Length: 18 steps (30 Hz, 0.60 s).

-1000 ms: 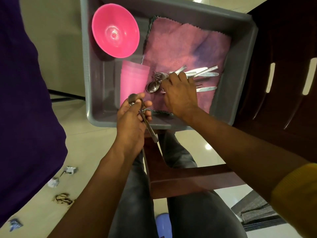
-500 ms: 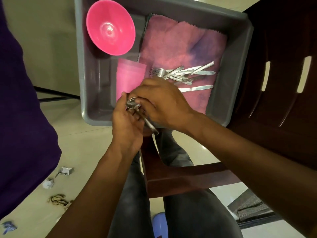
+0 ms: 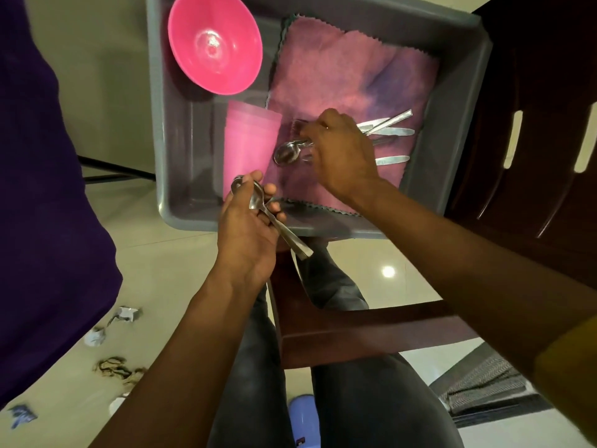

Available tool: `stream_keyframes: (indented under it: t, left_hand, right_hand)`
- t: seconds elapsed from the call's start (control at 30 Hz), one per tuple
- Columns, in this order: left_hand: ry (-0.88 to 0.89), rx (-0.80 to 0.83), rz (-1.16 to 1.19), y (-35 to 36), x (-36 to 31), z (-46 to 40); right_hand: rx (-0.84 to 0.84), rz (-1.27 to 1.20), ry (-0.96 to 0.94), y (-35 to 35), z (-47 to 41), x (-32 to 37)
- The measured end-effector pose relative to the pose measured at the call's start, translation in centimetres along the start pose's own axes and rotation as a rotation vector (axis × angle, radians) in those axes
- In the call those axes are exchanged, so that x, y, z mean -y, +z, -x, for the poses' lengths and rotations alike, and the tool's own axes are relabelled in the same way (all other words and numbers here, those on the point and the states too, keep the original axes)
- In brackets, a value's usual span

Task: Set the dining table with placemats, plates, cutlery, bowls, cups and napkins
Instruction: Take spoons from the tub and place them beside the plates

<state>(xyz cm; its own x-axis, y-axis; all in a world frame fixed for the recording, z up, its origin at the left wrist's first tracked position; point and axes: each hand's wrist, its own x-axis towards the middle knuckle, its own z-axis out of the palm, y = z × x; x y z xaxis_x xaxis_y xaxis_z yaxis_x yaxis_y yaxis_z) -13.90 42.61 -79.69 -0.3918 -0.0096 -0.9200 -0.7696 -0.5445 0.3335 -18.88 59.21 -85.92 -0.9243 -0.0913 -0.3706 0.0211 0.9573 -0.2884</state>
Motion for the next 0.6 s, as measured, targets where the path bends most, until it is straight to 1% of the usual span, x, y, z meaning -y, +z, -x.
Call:
stream_keyframes:
  t: [0.07,0.17,0.23,0.33,0.47,0.6]
  left_hand:
    - [0.000,-0.006,-0.010,-0.1,-0.1,0.0]
    - [0.015,-0.011,-0.028,-0.2,-0.2,0.1]
    - [0.006,-0.003,-0.018,-0.2,-0.4,0.3]
    - [-0.036,-0.002,0.046,-0.2,-0.9,0.7]
    - [-0.037,-0.032,0.080,0.3,-1.8,2.1]
    - [-0.030,-0.047,0.099,1.7,-3.4,4.3]
  right_hand:
    - [0.040,0.086,-0.020,0.7,-0.6,-0.9]
    - [0.037,0.144,-0.048,1.0,-1.5,-1.3]
    - [0.052,0.143,-0.049,0.5,-1.8,-1.2]
    - [0.078,0.077,-0.018,-1.0,-1.3,-0.9]
    - [0.064,-0.098,0.096,-3.7,1.6,0.4]
    - [0.066,-0.521,0.207,-7.9,5.3,3.0]
